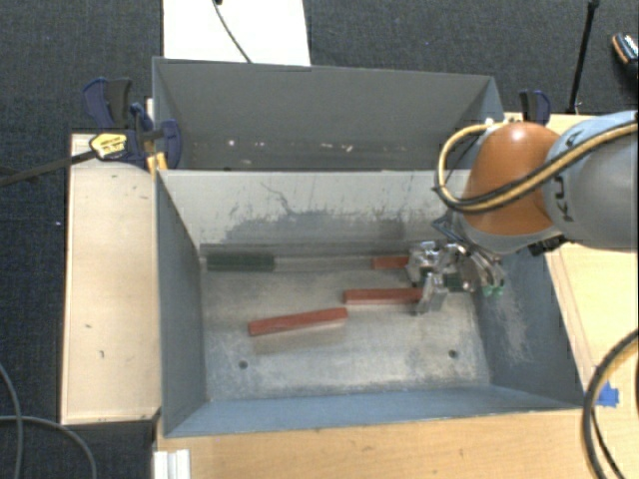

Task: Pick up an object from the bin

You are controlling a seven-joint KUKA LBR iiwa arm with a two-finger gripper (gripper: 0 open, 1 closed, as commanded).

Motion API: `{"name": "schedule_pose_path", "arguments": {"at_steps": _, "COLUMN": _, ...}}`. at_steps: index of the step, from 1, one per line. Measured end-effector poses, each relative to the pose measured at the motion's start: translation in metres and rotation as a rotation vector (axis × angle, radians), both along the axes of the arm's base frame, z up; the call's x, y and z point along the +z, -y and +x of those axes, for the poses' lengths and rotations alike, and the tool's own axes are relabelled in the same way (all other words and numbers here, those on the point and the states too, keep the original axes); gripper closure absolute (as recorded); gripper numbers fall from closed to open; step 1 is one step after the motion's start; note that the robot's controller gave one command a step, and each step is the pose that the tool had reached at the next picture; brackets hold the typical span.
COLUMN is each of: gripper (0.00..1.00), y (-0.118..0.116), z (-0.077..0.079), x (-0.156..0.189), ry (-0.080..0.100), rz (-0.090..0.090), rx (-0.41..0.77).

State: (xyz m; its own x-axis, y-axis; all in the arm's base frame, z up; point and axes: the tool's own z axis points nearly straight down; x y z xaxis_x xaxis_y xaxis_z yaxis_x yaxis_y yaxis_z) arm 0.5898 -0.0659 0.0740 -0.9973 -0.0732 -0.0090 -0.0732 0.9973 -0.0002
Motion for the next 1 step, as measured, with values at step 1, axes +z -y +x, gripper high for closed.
{"name": "schedule_pose_path", "arguments": {"at_steps": 1, "gripper": 1.0, "y": 0.013, "z": -0.0061, "x": 0.1711, "ry": 0.003, "rz": -0.003, "rx": 0.055}}
